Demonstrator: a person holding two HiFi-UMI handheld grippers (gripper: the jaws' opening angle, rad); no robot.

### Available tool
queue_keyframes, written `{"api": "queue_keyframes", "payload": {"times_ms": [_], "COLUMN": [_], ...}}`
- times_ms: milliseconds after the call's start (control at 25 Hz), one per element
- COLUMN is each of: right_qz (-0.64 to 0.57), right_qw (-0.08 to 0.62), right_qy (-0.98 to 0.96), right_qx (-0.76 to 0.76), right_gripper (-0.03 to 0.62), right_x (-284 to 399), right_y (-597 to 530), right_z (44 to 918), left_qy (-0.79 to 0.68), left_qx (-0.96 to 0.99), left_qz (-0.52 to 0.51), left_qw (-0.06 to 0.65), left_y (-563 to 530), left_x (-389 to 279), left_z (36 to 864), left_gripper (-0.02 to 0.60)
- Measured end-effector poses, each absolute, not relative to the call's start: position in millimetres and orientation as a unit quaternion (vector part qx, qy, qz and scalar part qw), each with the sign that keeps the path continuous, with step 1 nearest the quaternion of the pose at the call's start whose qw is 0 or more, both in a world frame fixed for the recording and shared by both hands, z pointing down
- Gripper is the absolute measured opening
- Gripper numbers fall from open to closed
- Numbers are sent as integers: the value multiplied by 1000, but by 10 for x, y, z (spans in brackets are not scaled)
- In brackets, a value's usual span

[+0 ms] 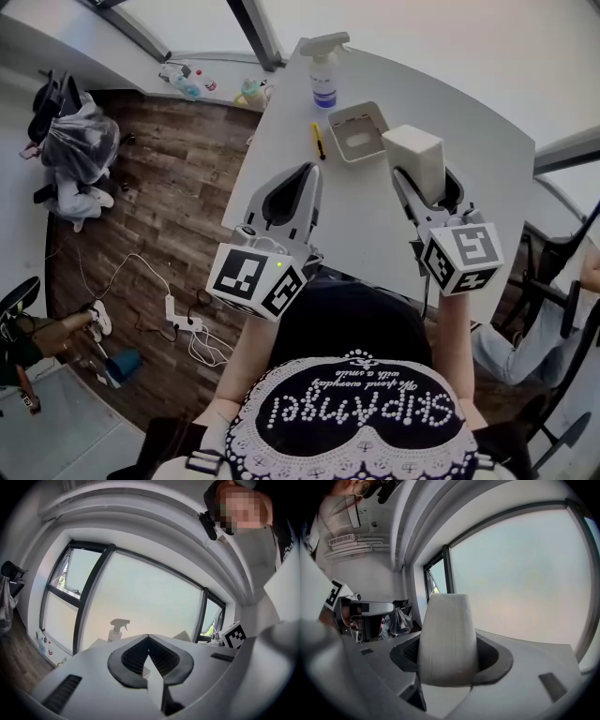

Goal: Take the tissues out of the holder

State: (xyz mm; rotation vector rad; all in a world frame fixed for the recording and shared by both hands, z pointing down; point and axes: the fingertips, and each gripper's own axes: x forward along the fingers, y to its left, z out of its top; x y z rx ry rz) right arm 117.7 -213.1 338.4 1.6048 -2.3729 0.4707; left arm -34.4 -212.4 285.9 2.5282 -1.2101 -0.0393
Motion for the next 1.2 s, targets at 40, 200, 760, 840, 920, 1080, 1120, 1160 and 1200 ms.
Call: {"api": "queue_keyframes", "payload": {"times_ms": [40, 200, 760, 840, 920, 1080, 1120, 1160, 1200], "right_qz": [162, 159, 165, 172, 178, 190, 192, 193, 192], "right_qw": [118, 115, 92, 89, 88, 86, 85, 85, 86], "right_qy": [-811, -810, -808, -808, -808, -807, -807, -808, -808], "right_qx": [549, 553, 558, 556, 554, 552, 551, 551, 551], "right_gripper": [278, 278, 278, 277, 278, 278, 276, 278, 278], "right_x": [1178, 1185, 1163, 1146, 1131, 1120, 1117, 1113, 1110], "right_y": [-2115, -2027, -1723, -1685, -1642, -1557, -1536, -1516, -1496], "right_z": [3380, 3342, 3234, 3253, 3271, 3294, 3294, 3291, 3286], "left_qy": [-425, -427, -407, -406, -405, -401, -400, -400, -400], "left_qx": [889, 890, 897, 897, 898, 901, 902, 902, 902], "left_qz": [-14, -11, -13, -17, -19, -13, -12, -11, -11], "left_qw": [168, 159, 172, 174, 171, 164, 164, 163, 161], "left_y": [-2130, -2113, -1735, -1683, -1637, -1571, -1557, -1544, -1532], "left_x": [-345, -375, -429, -441, -443, -432, -437, -444, -451], "left_z": [2848, 2798, 2626, 2594, 2562, 2548, 2549, 2553, 2560], "left_gripper": [2, 2, 2, 2, 2, 2, 2, 2, 2]}}
